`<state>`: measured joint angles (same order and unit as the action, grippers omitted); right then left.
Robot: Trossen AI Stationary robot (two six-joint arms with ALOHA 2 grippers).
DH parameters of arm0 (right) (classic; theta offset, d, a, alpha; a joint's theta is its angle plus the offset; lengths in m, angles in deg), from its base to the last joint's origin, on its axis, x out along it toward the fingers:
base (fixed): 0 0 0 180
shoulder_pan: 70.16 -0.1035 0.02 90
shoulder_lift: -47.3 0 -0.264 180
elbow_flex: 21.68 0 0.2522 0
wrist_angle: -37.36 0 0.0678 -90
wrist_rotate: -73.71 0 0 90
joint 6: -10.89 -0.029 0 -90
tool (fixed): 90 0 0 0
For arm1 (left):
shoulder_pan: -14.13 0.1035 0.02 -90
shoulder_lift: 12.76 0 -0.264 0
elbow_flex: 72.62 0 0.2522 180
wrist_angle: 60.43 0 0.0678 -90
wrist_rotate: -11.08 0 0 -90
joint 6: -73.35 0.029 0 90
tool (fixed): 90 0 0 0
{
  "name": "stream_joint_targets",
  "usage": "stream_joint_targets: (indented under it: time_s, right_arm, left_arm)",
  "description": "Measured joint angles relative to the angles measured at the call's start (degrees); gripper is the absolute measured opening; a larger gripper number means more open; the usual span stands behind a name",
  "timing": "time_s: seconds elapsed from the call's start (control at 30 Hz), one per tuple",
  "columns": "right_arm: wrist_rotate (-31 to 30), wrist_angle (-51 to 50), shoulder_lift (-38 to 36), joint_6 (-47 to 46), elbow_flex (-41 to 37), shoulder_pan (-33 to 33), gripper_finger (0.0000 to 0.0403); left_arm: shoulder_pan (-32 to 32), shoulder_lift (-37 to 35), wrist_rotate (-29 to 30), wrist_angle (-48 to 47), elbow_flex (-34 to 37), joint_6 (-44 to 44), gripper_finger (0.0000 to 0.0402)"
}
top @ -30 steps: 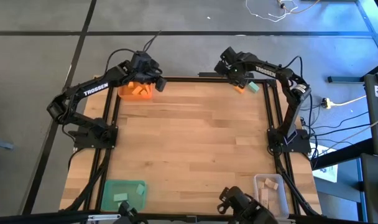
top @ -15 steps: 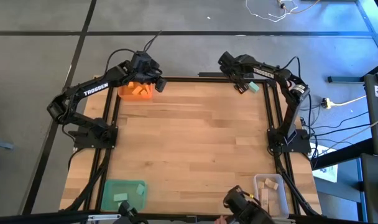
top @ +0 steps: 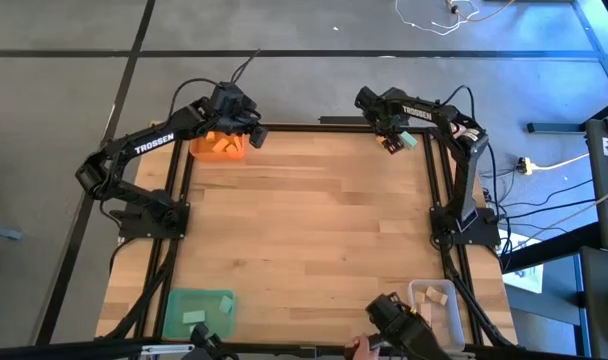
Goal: Sort & place blocks by color
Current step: Put the orange block into the orange bin
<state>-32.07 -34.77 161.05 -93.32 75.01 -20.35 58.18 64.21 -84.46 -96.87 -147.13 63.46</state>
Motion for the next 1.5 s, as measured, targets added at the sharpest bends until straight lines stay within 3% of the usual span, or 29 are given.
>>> stream_joint_targets:
  time_s: [0.4, 0.9, 1.5]
  right_arm:
    - [3.2, 0.5, 3.8, 0.3, 0.0, 2.7, 0.0241]
    - [9.7, 2.4, 5.4, 12.5, 1.0, 1.7, 0.0241]
    - [10.5, 8.2, 5.5, 48.3, 0.8, -7.1, 0.0241]
  left_arm:
    - [0.0, 0.0, 0.1, 0.0, 0.0, 0.0, 0.0228]
    - [0.1, 0.0, 0.2, 0.0, 0.0, 0.0, 0.0228]
    - [0.1, 0.0, 0.2, 0.0, 0.0, 0.0, 0.0228]
